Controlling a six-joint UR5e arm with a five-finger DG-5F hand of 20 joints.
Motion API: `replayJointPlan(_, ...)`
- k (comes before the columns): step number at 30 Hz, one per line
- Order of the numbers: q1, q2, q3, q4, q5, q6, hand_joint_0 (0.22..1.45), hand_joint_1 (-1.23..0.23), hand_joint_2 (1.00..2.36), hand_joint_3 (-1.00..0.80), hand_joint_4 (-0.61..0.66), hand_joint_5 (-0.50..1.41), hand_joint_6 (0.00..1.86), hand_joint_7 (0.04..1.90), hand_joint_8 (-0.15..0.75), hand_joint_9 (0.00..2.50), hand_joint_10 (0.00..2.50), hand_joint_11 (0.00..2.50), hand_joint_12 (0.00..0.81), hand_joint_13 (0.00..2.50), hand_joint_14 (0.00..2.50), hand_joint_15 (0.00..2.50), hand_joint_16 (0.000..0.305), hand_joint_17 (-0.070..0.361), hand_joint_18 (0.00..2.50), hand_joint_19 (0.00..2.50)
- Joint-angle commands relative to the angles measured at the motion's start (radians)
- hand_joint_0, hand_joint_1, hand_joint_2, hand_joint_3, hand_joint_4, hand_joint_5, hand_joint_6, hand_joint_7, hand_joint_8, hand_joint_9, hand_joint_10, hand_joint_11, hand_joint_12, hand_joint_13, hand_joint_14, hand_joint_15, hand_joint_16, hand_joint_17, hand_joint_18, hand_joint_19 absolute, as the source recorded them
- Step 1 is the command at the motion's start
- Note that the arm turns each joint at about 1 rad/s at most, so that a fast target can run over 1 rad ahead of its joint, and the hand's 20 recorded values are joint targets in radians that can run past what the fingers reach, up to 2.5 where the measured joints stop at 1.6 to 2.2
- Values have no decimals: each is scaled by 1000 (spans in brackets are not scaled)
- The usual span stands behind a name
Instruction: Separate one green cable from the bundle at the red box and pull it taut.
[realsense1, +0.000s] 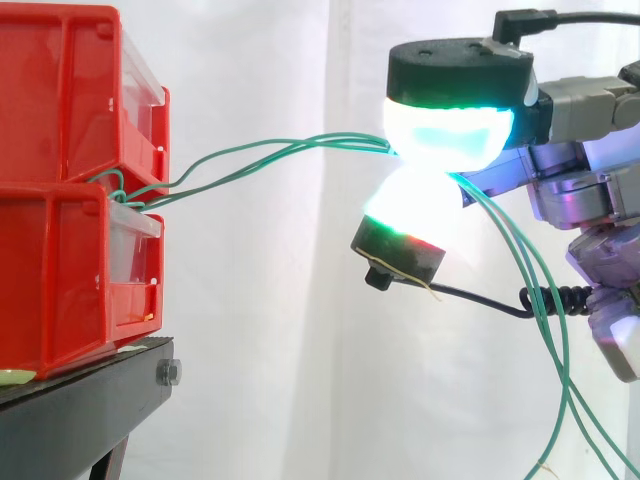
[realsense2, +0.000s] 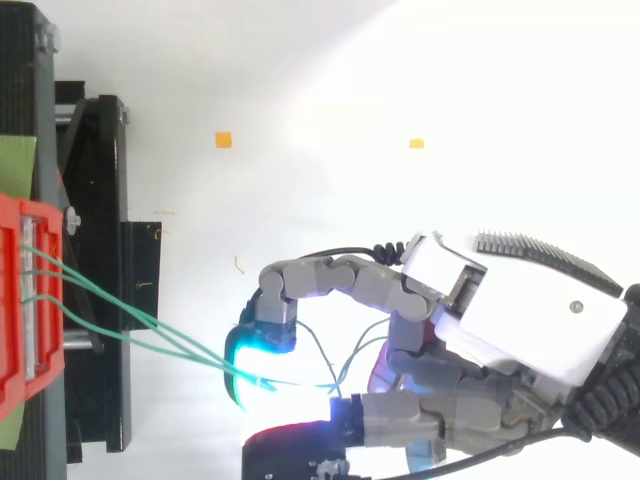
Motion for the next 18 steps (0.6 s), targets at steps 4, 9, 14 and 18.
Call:
replayJointPlan(4, 0, -1, 1, 1, 0, 0, 622, -811, 1006, -99, 26, 151, 503, 1368, 20, 2500, 2500, 589, 511, 2087, 7, 166, 77, 173, 1957, 0)
replayJointPlan(9, 0, -1, 0, 1, 0, 0, 606, -861, 1005, -132, 53, 151, 502, 1378, 37, 2500, 2500, 591, 515, 2094, 7, 166, 78, 176, 1961, 0)
replayJointPlan(14, 0, -1, 0, -1, 0, 0, 464, -703, 1000, -500, 58, 147, 501, 1404, 36, 2500, 2500, 479, 490, 2071, 8, 218, 70, 159, 1849, 74)
replayJointPlan(18, -1, 1, 1, -1, 0, 0, 414, -528, 1000, -500, 68, 149, 502, 1393, 41, 2500, 2500, 507, 498, 2116, 8, 221, 74, 166, 1911, 33)
